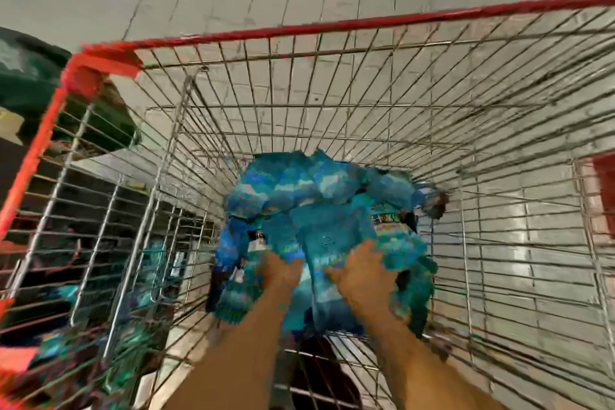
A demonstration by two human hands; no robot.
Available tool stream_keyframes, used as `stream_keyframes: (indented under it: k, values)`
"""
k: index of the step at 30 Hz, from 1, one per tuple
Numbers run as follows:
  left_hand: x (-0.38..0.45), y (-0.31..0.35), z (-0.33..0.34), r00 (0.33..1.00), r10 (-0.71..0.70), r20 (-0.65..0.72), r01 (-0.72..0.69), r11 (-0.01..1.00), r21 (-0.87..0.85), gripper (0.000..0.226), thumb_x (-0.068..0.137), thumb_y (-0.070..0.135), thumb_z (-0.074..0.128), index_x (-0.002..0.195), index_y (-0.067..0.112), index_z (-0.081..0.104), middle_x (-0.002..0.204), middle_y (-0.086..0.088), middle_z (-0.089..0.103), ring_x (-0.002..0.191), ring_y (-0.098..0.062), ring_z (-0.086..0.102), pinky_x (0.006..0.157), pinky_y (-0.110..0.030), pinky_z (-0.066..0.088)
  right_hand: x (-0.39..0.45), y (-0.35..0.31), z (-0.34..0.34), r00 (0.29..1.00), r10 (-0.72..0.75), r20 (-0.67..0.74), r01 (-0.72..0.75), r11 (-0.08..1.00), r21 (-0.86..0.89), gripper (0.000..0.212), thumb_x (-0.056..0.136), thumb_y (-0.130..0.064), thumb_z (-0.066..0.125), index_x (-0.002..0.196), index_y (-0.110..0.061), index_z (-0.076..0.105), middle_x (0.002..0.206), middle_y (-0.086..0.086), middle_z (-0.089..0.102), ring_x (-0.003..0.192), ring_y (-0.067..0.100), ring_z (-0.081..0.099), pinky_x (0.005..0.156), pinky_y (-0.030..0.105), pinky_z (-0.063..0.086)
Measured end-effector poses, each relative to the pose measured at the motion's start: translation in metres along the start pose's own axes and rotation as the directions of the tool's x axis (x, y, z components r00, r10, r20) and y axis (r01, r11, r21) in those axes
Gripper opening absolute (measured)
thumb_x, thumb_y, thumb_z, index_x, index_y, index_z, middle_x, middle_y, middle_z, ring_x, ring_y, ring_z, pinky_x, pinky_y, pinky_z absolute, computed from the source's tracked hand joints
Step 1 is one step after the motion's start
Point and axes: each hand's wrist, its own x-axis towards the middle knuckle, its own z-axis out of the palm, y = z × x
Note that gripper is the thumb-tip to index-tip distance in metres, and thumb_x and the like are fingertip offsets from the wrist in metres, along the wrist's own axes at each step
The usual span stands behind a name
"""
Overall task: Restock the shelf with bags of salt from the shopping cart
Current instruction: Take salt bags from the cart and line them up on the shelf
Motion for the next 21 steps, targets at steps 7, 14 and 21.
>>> stream_keyframes:
  k: [7, 14, 21]
  values:
    - [-0.009, 0.005, 0.005, 0.997, -0.045, -0.069, 0.051, 0.995, 0.089, 0.044, 0.073, 0.03, 0.08, 0.109, 0.006, 0.071, 0.11, -0.018, 0.071, 0.102, -0.035, 0.067, 0.087, -0.043, 0.056, 0.0, 0.0, 0.008, 0.998, -0.045, -0.049, 0.056, 0.965, 0.255, 0.044, 0.082, -0.03, 0.076, 0.114, -0.005, 0.06, 0.117, 0.018, 0.064, 0.112, 0.036, 0.059, 0.09, 0.038, 0.047]
    - [-0.045, 0.022, -0.053, 0.994, 0.11, 0.013, -0.109, 0.992, -0.061, 0.02, 0.088, 0.008, 0.063, 0.106, -0.001, 0.066, 0.093, -0.015, 0.068, 0.087, -0.026, 0.063, 0.06, -0.028, 0.045, -0.027, -0.006, -0.037, 0.973, -0.177, 0.145, 0.044, 0.768, 0.639, 0.038, 0.071, -0.005, 0.085, 0.104, -0.011, 0.067, 0.103, 0.011, 0.074, 0.096, 0.027, 0.069, 0.087, 0.045, 0.056]
    - [-0.165, 0.037, -0.162, 0.939, 0.335, 0.078, -0.29, 0.893, -0.344, 0.032, 0.088, -0.005, 0.065, 0.119, -0.004, 0.061, 0.103, -0.016, 0.063, 0.09, -0.021, 0.057, 0.07, -0.029, 0.052, -0.103, -0.037, -0.116, 0.904, -0.359, 0.232, 0.017, 0.573, 0.819, 0.044, 0.062, -0.01, 0.086, 0.104, -0.01, 0.072, 0.099, 0.011, 0.077, 0.087, 0.028, 0.074, 0.077, 0.04, 0.06]
